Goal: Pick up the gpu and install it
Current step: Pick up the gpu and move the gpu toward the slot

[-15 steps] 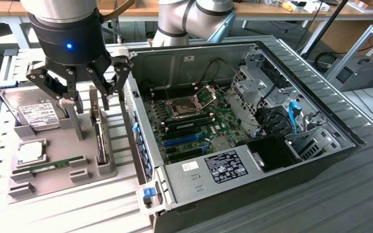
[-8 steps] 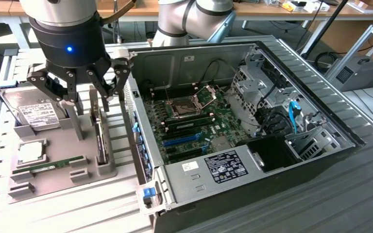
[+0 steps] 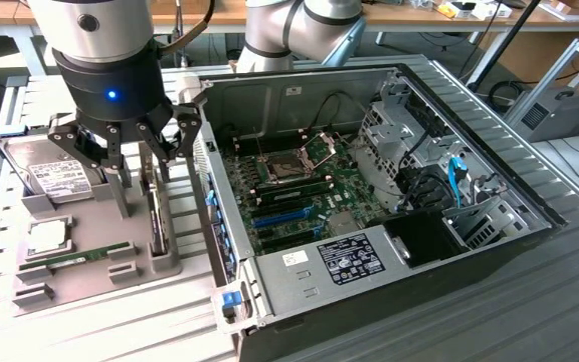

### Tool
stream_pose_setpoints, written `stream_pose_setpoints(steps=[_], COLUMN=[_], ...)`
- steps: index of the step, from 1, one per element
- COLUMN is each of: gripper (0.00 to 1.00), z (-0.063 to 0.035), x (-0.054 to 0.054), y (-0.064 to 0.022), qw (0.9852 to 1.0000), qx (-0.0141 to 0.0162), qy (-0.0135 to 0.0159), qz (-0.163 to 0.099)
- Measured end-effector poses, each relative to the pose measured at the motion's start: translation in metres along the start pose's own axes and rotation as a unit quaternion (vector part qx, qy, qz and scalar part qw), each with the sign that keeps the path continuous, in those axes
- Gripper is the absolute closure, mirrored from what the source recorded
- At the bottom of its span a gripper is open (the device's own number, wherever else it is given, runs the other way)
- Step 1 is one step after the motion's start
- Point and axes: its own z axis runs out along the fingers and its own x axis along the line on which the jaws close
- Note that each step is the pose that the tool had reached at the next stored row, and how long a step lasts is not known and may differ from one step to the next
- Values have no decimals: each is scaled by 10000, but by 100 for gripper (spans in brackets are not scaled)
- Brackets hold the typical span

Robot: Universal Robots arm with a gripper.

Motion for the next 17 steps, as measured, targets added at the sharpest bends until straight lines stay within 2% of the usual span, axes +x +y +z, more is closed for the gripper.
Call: stream_pose_setpoints(steps=[7,12,17], gripper=[52,52,52], z=[127,277,379], x=[4,8,11], y=[-6,-12,-17], qw=[10000,10000,10000], qx=[0,0,1], qy=[6,20,33], qz=[-19,-34,-40])
